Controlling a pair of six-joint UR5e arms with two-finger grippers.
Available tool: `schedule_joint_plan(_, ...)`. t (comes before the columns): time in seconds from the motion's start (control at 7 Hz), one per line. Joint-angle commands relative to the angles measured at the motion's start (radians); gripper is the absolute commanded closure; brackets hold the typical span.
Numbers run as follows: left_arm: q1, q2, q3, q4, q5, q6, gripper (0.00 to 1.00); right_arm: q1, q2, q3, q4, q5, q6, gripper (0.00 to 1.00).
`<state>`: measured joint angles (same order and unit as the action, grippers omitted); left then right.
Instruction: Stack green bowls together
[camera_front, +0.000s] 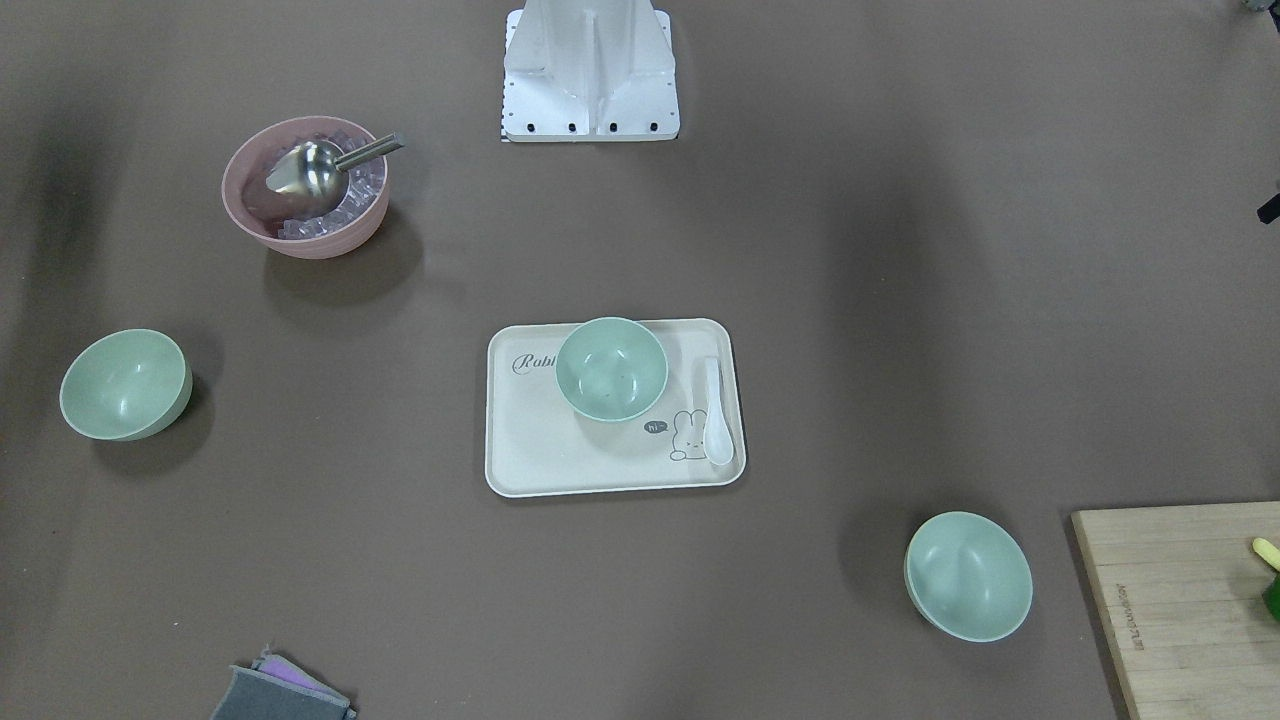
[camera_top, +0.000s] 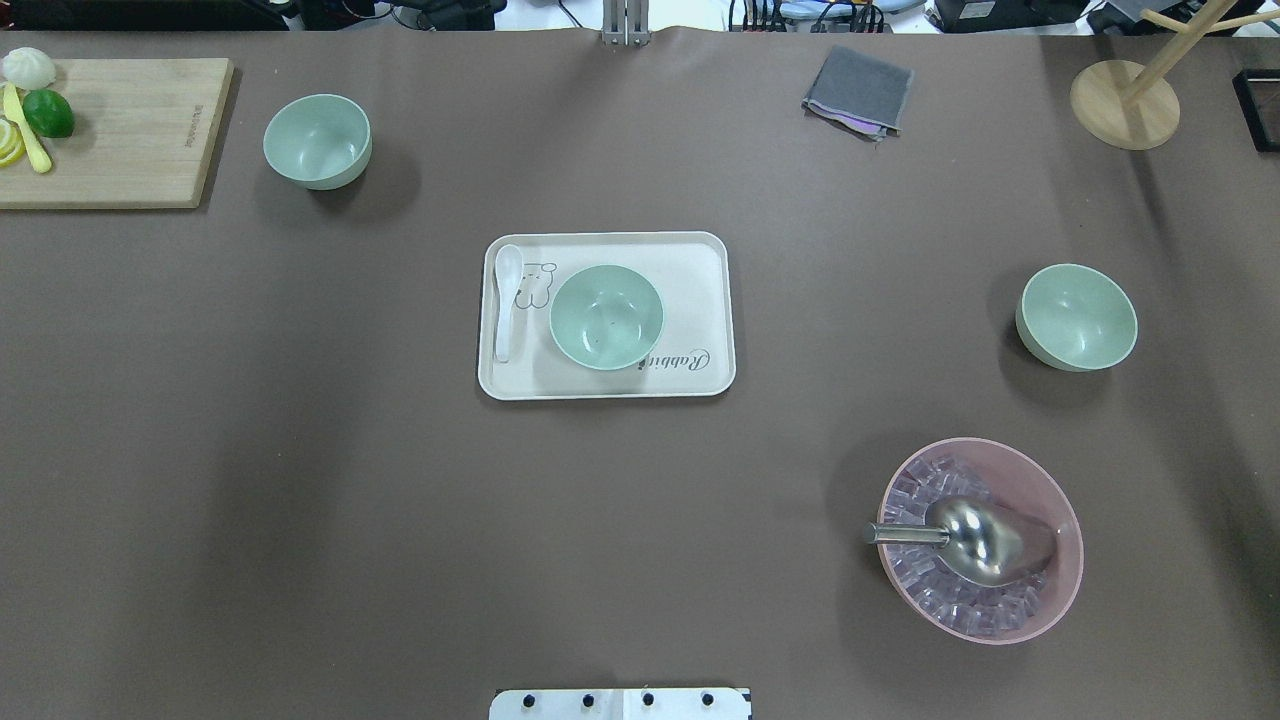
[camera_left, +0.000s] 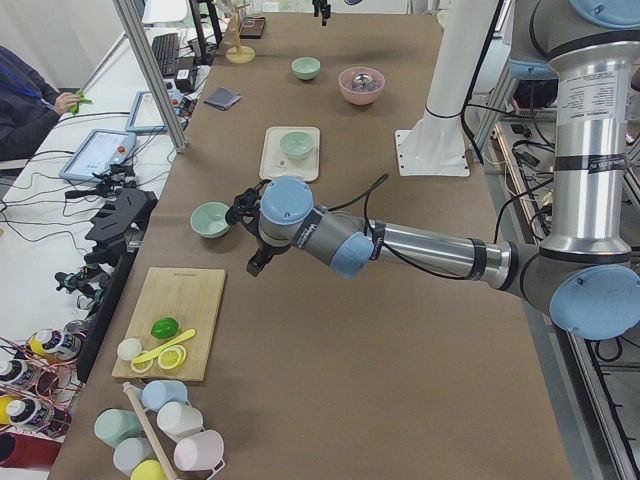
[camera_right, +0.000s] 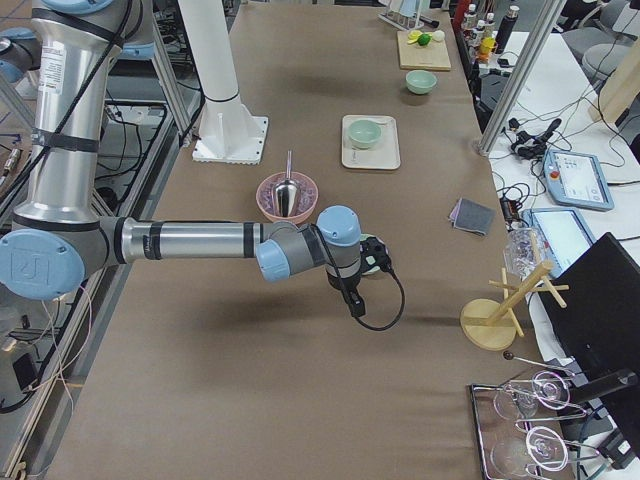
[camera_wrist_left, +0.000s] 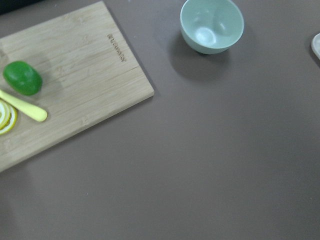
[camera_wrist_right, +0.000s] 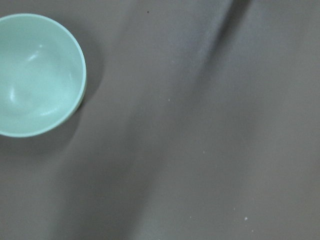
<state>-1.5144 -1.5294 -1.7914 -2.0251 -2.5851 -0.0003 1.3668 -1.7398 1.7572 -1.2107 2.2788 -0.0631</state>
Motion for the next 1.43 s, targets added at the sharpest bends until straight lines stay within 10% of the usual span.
schedule_joint_plan(0.0, 0.084, -0.063, 0.076, -0.027, -0.003, -0.122, 0.01, -0.006, 0.081, -0.002, 0.040, -0.001, 0.215, 0.00)
schedule_joint_plan(0.71, 0.321, -0.576, 0.588, -0.030, 0.325, -0.535, 0.05, -0.104, 0.120, 0.002, 0.065, -0.028, 0.433, 0.00)
schedule_joint_plan(1.29, 0.410, -0.710, 0.850, -0.132, 0.428, -0.598, 0.12, -0.106, 0.118, 0.004, 0.079, -0.031, 0.433, 0.00)
